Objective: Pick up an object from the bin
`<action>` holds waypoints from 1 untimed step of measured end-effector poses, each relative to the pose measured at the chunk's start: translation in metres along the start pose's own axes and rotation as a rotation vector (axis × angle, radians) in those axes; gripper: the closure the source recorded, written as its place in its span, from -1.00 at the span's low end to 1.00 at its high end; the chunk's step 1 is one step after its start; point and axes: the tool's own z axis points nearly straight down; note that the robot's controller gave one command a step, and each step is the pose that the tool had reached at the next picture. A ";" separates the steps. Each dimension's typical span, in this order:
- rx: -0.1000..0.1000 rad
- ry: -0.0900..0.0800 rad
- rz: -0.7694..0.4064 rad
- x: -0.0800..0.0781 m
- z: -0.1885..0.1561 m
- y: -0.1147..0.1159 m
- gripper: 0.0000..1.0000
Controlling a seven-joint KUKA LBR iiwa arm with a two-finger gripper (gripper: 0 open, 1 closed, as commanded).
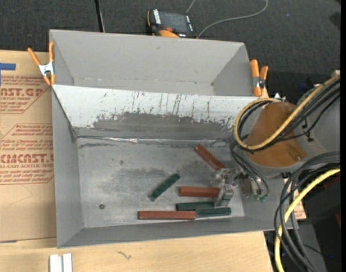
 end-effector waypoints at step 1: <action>0.002 -0.010 -0.008 -0.013 -0.213 -0.035 1.00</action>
Offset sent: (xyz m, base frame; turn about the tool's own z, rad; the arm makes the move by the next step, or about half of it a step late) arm 0.0092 -0.0345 0.2084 -0.0095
